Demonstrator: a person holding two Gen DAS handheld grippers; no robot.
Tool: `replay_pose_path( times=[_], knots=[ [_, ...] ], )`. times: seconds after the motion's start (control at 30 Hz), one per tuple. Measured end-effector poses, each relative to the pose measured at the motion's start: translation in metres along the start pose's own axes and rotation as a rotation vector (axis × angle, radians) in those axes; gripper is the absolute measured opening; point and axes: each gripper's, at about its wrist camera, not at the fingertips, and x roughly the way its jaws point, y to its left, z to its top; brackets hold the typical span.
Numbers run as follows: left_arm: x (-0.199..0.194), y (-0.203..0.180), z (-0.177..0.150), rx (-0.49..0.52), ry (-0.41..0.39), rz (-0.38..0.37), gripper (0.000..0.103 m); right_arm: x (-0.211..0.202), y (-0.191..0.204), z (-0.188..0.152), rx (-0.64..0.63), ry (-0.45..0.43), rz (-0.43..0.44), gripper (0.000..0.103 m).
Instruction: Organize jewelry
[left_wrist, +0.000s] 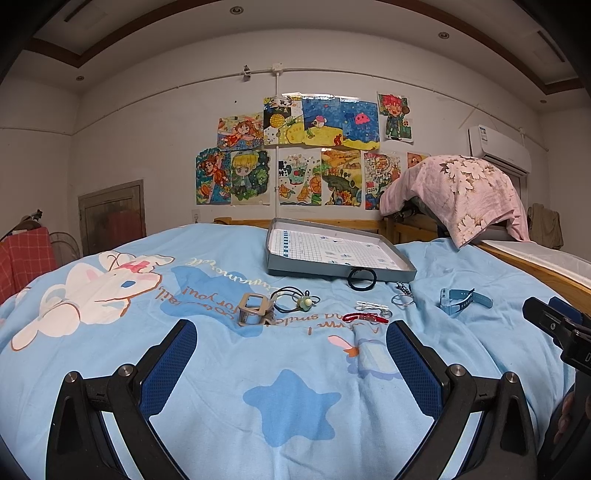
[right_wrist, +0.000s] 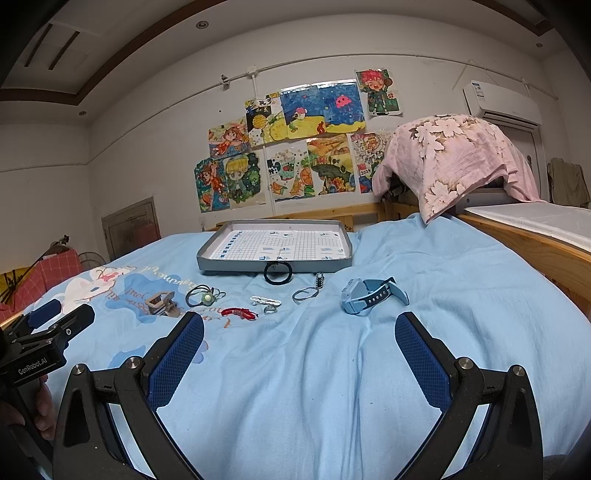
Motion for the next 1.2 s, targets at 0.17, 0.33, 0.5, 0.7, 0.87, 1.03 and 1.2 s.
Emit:
replay_pose_path(
  times=[0.17, 0.33, 0.5, 0.7, 0.87, 1.03, 1.2],
  knots=[
    [-0.002, -0.002, 0.002, 0.002, 0.0, 0.002, 0.103, 0.0, 0.003, 0.0, 0.004, -0.002, 0.001, 0.102],
    [-0.002, -0.002, 0.002, 0.001, 0.0, 0.002, 0.103, 0.0, -0.001, 0.0, 0.002, 0.0, 0.0, 0.102],
    [-0.002, -0.003, 0.003, 0.001, 0.0, 0.003, 0.103, 0.0, -0.001, 0.0, 0.003, 0.0, 0.001, 0.102],
    [-0.001, 0.0, 0.002, -0.013, 0.014, 0.005, 0.103, -0.001, -0.001, 0.0, 0.007, -0.001, 0.0, 0.102],
    [0.013, 0.036, 0.006, -0.097, 0.08, 0.025, 0.103, 0.009, -0.004, 0.005, 0.03, 0.03, -0.019, 0.102],
    [0.052, 0.065, 0.011, -0.158, 0.197, 0.017, 0.103, 0.04, -0.007, 0.021, 0.031, 0.115, 0.046, 0.102],
    [0.104, 0.091, 0.015, -0.221, 0.311, -0.011, 0.103, 0.083, -0.009, 0.032, 0.099, 0.196, 0.198, 0.102]
  ],
)
